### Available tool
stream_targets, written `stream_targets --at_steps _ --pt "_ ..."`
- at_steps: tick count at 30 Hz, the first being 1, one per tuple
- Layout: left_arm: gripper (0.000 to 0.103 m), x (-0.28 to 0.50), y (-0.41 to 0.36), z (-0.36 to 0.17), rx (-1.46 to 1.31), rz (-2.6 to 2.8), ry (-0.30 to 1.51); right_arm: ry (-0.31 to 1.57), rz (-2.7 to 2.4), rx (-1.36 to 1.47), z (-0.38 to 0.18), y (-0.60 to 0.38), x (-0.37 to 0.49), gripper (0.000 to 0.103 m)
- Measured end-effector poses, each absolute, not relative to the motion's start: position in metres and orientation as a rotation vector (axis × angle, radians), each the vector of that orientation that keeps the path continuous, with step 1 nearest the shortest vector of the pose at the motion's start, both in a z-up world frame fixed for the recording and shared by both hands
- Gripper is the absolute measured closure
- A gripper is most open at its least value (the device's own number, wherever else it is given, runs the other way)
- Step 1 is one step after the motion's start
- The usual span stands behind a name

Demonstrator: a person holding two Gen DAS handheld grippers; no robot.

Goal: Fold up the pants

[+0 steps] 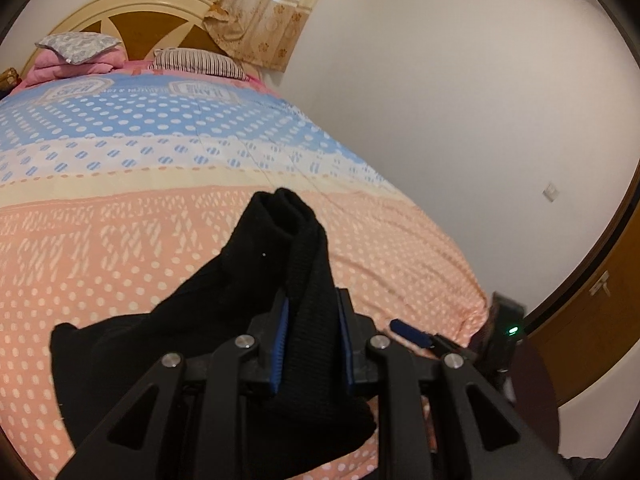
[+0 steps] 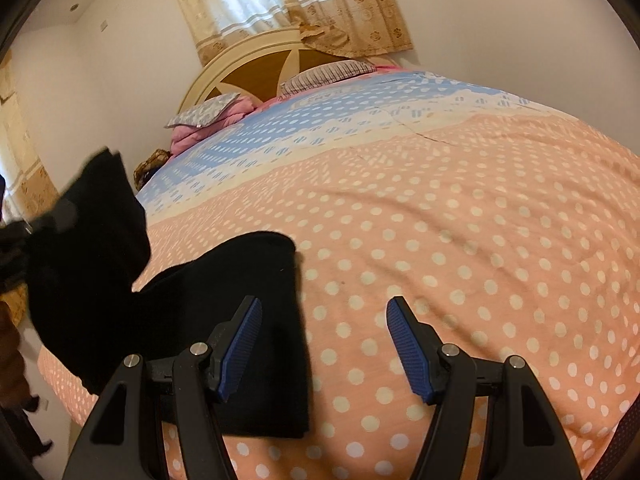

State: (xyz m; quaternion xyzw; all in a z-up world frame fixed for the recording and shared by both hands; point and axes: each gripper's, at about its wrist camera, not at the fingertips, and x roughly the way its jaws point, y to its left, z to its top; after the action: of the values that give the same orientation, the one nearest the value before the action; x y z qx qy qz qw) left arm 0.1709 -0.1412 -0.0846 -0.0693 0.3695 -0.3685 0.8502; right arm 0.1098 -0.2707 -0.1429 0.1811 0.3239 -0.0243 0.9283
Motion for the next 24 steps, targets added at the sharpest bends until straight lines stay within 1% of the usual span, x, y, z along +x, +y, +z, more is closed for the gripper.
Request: stream_targets --at_steps 7,11,13,14,16,17,19,21,23,24 --pt "0.080 0.163 -0.174 -0.115 -0.094 -0.748 0.814 0.664 -0.051 0.409 -0.148 -0.276 0.112 0.037" --pt "0.078 0.157 -0.190 -0.127 -0.056 -0.760 0.843 0.648 -0.068 0.434 -0.149 -0.285 0.111 0.037" --pt "0.072 0.148 -0.196 -0.128 -0.034 -0.789 0.841 0.630 -0.077 0.457 -0.148 -0.291 0.109 0.037" --pt "0.066 0.143 -0.197 -0.127 -0.023 -0.798 0.835 0.618 -0.079 0.470 -0.147 -0.295 0.108 0.037" --pt "0.063 0.130 -0.192 -0.122 -0.009 -0.823 0.808 0.584 -0.074 0.503 -0.143 -0.301 0.103 0.037" --pt "0.061 0.126 -0.188 -0.119 -0.005 -0.822 0.793 0.560 -0.060 0.519 -0.139 -0.303 0.100 0.037" --pt "0.052 0.118 -0.172 -0.111 -0.002 -0.803 0.744 0.502 -0.025 0.524 -0.127 -0.300 0.092 0.037" --pt "0.035 0.111 -0.148 -0.104 -0.005 -0.751 0.670 0.463 0.017 0.498 -0.112 -0.289 0.087 0.037" --pt "0.028 0.110 -0.128 -0.102 -0.008 -0.682 0.627 0.439 0.090 0.432 -0.098 -0.268 0.083 0.037" --pt "0.028 0.110 -0.113 -0.103 -0.012 -0.638 0.602 0.447 0.131 0.394 -0.093 -0.255 0.084 0.037"
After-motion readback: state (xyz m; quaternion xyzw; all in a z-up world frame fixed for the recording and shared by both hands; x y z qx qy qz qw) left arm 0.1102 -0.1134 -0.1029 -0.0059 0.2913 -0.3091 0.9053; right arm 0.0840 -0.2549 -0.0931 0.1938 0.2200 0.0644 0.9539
